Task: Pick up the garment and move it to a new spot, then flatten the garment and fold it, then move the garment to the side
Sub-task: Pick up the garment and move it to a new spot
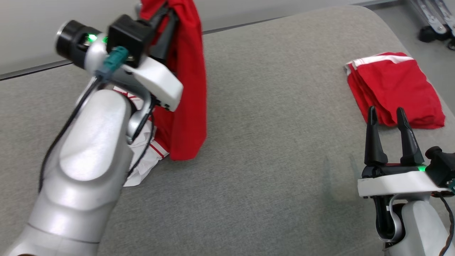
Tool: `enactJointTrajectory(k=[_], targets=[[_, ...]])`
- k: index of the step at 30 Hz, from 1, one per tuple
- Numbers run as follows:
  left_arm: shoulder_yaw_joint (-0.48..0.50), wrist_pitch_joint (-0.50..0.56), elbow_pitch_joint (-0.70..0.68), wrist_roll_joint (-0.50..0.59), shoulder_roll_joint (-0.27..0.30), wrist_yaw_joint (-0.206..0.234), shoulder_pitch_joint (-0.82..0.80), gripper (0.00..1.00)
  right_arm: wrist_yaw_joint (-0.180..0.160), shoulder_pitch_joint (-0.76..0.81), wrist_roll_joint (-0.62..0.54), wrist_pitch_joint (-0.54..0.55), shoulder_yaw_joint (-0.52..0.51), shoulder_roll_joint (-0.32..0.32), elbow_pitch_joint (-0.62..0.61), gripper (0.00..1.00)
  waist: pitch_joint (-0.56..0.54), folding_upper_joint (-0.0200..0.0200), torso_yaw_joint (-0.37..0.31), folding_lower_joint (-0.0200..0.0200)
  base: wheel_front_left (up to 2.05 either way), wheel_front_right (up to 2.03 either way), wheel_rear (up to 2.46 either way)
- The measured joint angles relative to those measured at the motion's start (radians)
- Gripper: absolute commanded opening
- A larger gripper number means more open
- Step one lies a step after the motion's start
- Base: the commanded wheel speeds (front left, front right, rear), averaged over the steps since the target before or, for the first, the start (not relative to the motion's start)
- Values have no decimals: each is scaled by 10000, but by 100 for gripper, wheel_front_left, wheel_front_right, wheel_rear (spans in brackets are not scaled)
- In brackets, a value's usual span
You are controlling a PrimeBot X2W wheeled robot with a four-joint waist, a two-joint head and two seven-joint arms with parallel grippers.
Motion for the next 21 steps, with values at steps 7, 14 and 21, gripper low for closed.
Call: enactJointTrajectory(k=[7,14,21], targets=[[-1262,-299,2274,-52,-1110,-50,-819,100,0,-239,472,0,516,59,40,100,592,0,-1303,0,0,0,0],[-2608,-949,3254,-1197,-1227,454,-1192,100,0,-325,872,0,616,59,50,100,1140,0,-2002,0,0,0,0],[-2696,-1847,4042,-1835,-1193,1162,-1550,100,0,-306,623,0,290,73,-29,100,1105,0,-1285,1,0,0,0]])
